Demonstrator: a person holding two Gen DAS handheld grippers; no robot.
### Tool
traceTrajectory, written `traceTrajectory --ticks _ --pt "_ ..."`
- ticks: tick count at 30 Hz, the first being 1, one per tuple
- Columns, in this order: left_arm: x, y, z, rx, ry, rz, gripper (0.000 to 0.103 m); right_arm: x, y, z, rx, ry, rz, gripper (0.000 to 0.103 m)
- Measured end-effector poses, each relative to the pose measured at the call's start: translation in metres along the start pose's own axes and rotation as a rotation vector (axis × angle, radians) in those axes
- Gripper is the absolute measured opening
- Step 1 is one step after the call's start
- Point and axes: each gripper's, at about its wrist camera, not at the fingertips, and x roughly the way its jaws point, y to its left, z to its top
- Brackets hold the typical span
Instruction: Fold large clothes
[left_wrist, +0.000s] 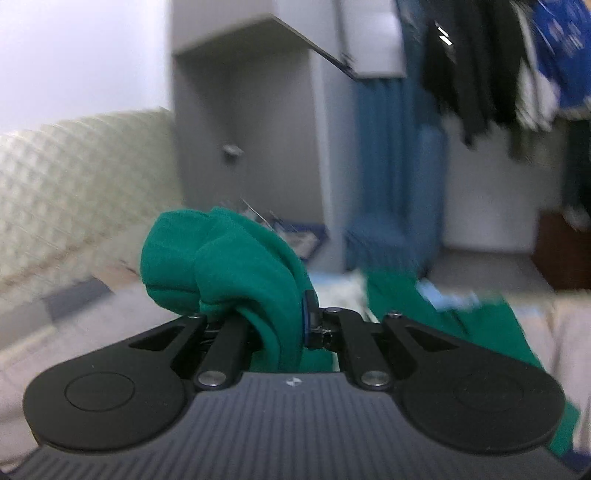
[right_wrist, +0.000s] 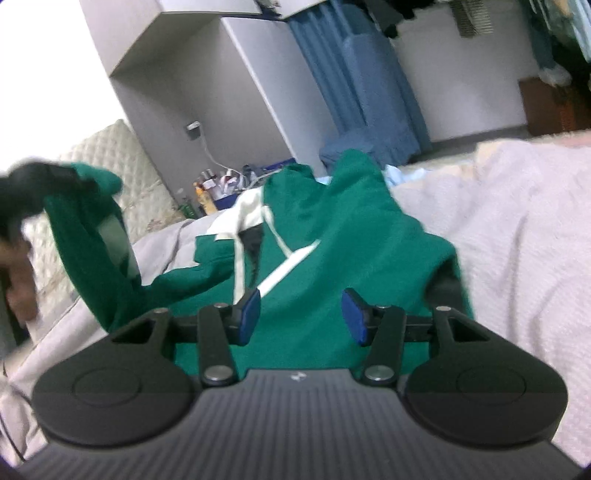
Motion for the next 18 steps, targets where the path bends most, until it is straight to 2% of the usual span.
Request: traceTrajectory --ticks 3,7,11,15,17,18 --pt "0.01 -0.037 -0.04 0.046 0.069 -0.063 0.01 0.002 -0.01 0.002 0.038 -0.002 -0.004 0.053" --pt "0.026 -0.067 -0.096 0.085 0.161 -0.121 0.01 0.006 -0.014 0.002 0.053 -0.001 -0.006 0.053" --pt "0.046 -0.067 -0.137 0.055 0.247 -0.146 0.01 0.012 -0.015 0.0 0.048 0.001 -0.024 0.053" --pt "0.047 -0.058 -0.15 -0.021 0.286 -0.227 0.011 0.02 -0.013 0.0 0.048 -0.009 -0.045 0.053" --pt "0.046 -0.044 -0.143 -0.06 0.308 -0.258 0.03 0.024 -0.01 0.0 0.046 -0.009 -0.047 0.053" --pt "0.046 -0.035 -0.139 -0.096 0.326 -0.298 0.058 0.026 -0.008 -0.001 0.042 -0.01 -0.045 0.053"
